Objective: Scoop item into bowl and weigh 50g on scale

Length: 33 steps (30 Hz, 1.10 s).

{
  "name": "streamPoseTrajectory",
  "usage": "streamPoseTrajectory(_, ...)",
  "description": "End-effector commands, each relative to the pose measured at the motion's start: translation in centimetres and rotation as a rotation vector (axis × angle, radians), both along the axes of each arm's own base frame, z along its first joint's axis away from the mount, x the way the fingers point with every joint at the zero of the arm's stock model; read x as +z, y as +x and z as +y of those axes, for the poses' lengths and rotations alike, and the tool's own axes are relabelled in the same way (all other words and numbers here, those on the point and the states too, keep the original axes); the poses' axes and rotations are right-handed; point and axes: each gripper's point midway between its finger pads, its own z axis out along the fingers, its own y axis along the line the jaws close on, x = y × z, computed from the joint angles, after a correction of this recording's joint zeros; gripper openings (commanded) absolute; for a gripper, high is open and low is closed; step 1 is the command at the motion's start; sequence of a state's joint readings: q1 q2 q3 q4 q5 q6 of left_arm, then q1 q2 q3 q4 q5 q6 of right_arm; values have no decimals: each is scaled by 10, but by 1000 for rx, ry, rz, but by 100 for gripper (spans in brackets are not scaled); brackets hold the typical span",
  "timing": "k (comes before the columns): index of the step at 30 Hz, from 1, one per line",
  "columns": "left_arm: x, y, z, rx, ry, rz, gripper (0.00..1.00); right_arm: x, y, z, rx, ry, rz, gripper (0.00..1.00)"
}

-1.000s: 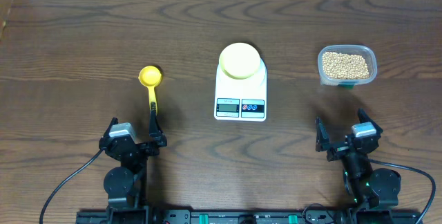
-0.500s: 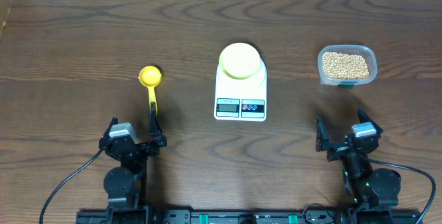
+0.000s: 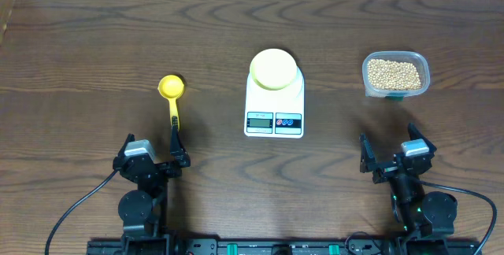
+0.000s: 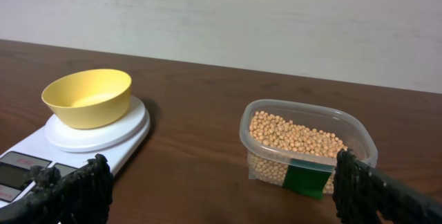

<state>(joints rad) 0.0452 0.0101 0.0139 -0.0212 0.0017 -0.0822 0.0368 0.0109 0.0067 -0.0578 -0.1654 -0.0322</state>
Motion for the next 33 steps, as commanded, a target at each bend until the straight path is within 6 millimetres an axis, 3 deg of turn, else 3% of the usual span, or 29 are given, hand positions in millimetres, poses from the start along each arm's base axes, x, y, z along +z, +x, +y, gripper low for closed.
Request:
streamPoseTrajectory(1, -16, -2, 4, 21, -10, 53, 98, 0, 0, 0, 2, 17, 3, 99)
streamPoseTrajectory(5, -15, -2, 2, 11, -11, 52, 97, -1, 0, 0, 2, 17, 5, 99)
streamPoseTrajectory(10, -8, 0, -19, -117, -3, 22, 98, -1, 0, 0, 2, 17, 5, 99)
streamPoseTrajectory(22, 8, 1, -33, -197, -1, 35, 98, -1, 0, 0, 2, 17, 5, 99)
streamPoseTrajectory(33, 35, 22, -45, -280, -6, 169, 98, -1, 0, 0, 2, 17, 5, 99)
